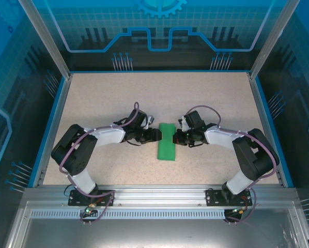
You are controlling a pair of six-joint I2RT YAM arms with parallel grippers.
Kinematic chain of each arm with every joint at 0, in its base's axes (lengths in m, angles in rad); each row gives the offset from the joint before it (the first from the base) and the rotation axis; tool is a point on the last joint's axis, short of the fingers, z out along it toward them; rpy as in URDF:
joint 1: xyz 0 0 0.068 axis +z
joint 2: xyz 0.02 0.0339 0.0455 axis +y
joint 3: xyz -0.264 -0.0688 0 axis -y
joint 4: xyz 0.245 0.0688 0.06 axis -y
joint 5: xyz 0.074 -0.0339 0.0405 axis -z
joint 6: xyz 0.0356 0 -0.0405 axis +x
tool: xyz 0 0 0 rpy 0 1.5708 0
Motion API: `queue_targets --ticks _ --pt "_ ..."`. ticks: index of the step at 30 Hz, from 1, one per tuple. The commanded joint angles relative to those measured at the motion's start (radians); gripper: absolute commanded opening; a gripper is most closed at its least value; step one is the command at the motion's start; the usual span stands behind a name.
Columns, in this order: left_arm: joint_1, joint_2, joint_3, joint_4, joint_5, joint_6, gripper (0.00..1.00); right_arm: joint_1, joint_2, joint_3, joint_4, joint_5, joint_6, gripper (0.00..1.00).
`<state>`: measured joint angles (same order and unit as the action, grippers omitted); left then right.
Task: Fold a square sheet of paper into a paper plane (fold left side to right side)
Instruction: First fold in half a square sheet of paper at the center of the table.
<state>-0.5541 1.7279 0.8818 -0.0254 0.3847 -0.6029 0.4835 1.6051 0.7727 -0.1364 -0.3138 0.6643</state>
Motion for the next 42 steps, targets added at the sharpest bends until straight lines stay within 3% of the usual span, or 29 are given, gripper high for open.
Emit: queue_targets --ticks 1,8,13,16,23,42 --pt "-0.025 0.048 0.057 -0.039 -0.017 0.008 0.55 -0.008 0.017 0.026 -0.037 0.018 -0.025 0.04" --pt "-0.061 0.112 0.133 -0.145 -0.080 0.040 0.45 -0.011 -0.001 0.020 -0.033 0.026 -0.033 0.09" --pt "-0.073 0.144 0.158 -0.195 -0.128 0.051 0.41 -0.033 -0.081 -0.004 -0.069 0.099 -0.055 0.29" --pt "-0.074 0.152 0.160 -0.195 -0.131 0.046 0.41 -0.049 -0.108 -0.004 -0.129 0.153 -0.088 0.34" --pt "-0.078 0.169 0.174 -0.208 -0.131 0.049 0.42 -0.073 -0.100 -0.007 -0.206 0.220 -0.133 0.34" --pt "-0.097 0.211 0.227 -0.285 -0.148 0.091 0.44 -0.075 -0.033 -0.003 -0.213 0.193 -0.150 0.35"
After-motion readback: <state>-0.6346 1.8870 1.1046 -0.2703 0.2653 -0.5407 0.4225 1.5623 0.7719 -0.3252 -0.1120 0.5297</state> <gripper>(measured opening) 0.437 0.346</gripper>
